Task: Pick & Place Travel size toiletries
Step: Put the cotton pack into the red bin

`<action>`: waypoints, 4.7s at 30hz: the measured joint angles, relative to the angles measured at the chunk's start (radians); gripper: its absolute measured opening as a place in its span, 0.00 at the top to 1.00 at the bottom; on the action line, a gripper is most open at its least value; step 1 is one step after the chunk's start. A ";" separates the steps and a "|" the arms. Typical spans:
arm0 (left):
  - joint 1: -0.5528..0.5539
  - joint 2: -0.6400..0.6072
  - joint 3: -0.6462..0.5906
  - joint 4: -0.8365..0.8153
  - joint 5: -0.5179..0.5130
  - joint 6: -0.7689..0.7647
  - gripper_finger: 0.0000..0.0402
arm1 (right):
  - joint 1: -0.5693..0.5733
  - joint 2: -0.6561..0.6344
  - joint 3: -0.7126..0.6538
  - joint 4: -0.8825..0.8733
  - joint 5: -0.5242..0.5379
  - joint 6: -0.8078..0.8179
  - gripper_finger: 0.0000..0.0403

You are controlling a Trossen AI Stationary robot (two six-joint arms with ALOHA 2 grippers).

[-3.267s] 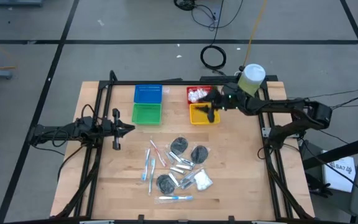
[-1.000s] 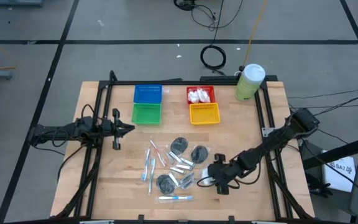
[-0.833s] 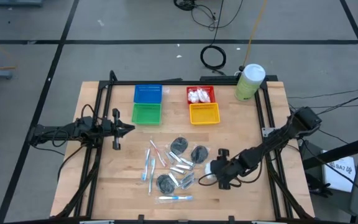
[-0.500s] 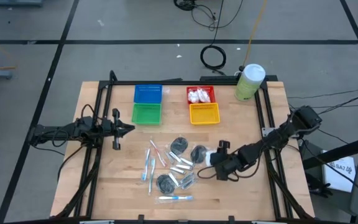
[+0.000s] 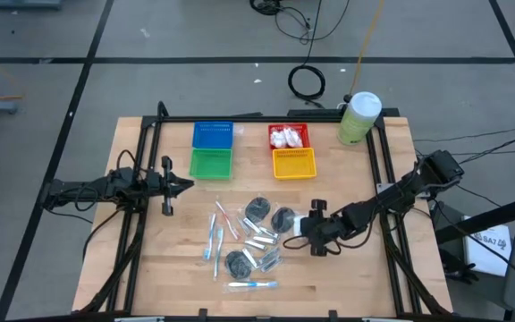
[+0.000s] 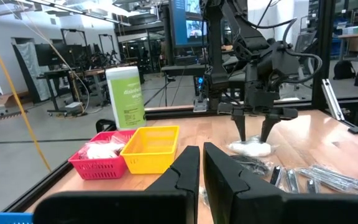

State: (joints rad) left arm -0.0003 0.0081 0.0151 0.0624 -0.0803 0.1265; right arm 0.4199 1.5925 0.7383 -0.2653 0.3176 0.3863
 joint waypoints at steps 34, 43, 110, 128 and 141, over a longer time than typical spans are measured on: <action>0.000 0.000 0.000 0.000 0.000 0.000 0.94 | -0.092 -0.098 -0.006 0.169 -0.150 -0.181 0.98; 0.000 0.000 0.000 0.000 0.000 0.000 0.94 | -0.092 -0.217 -0.014 0.178 -0.204 -0.266 0.99; 0.000 0.000 0.000 0.000 0.000 0.000 0.94 | -0.676 -0.315 -0.393 1.173 0.081 -0.270 1.00; 0.000 0.000 0.000 0.000 0.000 0.000 0.94 | -0.959 0.089 -0.156 1.125 -0.035 -0.304 1.00; 0.000 0.000 0.000 0.000 0.000 0.000 0.94 | -0.957 0.103 -0.156 1.161 -0.035 -0.323 0.86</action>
State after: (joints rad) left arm -0.0002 0.0078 0.0151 0.0624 -0.0803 0.1265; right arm -0.5373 1.6954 0.5827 0.8955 0.2825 0.0635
